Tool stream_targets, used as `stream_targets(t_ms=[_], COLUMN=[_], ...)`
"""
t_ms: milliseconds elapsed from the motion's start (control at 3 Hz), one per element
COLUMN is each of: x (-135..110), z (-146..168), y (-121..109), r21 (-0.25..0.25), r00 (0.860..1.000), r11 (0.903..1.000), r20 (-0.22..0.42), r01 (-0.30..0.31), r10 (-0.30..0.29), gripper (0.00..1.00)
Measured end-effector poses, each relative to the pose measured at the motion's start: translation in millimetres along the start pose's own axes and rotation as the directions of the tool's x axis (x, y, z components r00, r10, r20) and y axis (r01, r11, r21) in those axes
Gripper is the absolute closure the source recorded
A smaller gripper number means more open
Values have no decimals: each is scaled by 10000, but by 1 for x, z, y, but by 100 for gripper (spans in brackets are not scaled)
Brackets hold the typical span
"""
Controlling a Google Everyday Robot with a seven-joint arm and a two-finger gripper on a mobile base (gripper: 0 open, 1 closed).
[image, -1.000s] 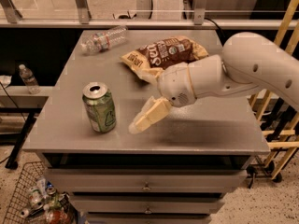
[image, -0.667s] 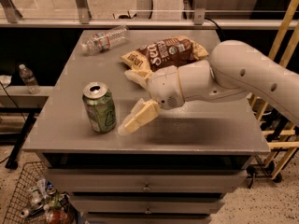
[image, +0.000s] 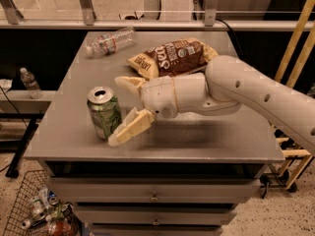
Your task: Knock green can over
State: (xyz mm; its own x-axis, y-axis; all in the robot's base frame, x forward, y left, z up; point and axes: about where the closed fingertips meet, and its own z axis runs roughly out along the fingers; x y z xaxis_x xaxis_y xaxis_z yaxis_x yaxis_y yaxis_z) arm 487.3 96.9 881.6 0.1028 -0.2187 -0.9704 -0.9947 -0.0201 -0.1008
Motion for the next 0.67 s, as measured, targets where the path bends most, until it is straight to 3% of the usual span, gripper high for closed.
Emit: stream_targets(t_ms=[333,667], x=[-4,-10], z=[13,22], y=[3,8], r21=[-324,-547], r00=[9994,9988], r11=[9995,9985], r20=[344,482], r01=[-36,61], r10=[47,-34], gripper=[0,18])
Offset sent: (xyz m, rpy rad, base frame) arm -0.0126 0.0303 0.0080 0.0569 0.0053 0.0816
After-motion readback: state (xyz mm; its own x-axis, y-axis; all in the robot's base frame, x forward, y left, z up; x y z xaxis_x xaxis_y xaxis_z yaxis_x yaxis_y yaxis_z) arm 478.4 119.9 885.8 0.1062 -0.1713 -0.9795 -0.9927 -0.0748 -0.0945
